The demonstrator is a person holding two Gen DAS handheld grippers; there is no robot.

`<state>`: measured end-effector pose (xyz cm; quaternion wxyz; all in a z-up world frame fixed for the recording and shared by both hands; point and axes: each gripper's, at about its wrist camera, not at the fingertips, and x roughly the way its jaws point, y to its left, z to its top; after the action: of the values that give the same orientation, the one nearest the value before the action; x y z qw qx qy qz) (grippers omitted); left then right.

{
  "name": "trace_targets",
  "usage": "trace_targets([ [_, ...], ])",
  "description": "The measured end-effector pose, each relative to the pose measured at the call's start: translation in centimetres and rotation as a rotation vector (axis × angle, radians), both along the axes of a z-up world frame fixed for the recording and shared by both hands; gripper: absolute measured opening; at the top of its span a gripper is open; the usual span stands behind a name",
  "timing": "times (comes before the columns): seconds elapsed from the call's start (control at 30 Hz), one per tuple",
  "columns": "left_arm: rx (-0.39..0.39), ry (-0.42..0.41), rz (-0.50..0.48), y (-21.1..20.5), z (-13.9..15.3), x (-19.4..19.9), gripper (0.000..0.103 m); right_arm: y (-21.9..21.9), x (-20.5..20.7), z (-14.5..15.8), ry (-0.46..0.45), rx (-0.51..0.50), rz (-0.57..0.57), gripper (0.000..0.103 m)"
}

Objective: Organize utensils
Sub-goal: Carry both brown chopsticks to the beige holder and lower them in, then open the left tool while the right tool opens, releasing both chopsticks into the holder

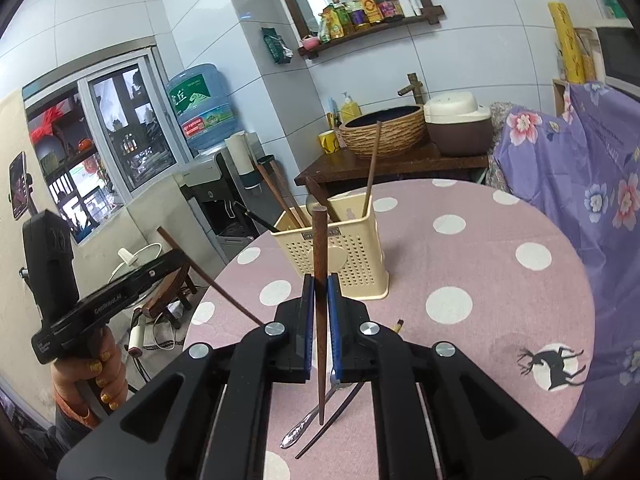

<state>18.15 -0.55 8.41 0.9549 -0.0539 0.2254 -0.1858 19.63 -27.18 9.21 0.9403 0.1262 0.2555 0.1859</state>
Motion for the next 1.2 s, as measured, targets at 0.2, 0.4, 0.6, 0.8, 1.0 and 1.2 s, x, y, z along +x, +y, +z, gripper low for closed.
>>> trace_targets([
  [0.2,-0.011,-0.015,-0.036,-0.4,2.9,1.8,0.008,1.1,1.7,2.5,-0.042,-0.070,0.006,0.007],
  [0.4,-0.019,-0.075,-0.047,-0.8,7.6,3.5,0.008,1.6,4.9,7.7,-0.110,-0.070,0.001,0.008],
  [0.6,-0.035,-0.151,0.000,-1.6,13.5,6.8,0.008,2.0,9.2,13.6,-0.200,-0.085,-0.071,0.008],
  [0.8,-0.032,-0.170,0.043,-2.5,14.1,10.6,0.004,2.9,14.0,14.9,-0.222,-0.122,-0.136,0.008],
  [1.0,-0.023,-0.091,0.057,-2.7,9.6,13.6,0.004,4.1,17.8,9.3,-0.139,-0.133,-0.135,0.008],
  [1.2,-0.036,-0.040,0.063,-1.2,6.8,13.4,0.004,4.8,18.9,4.3,-0.077,-0.153,-0.133,0.008],
])
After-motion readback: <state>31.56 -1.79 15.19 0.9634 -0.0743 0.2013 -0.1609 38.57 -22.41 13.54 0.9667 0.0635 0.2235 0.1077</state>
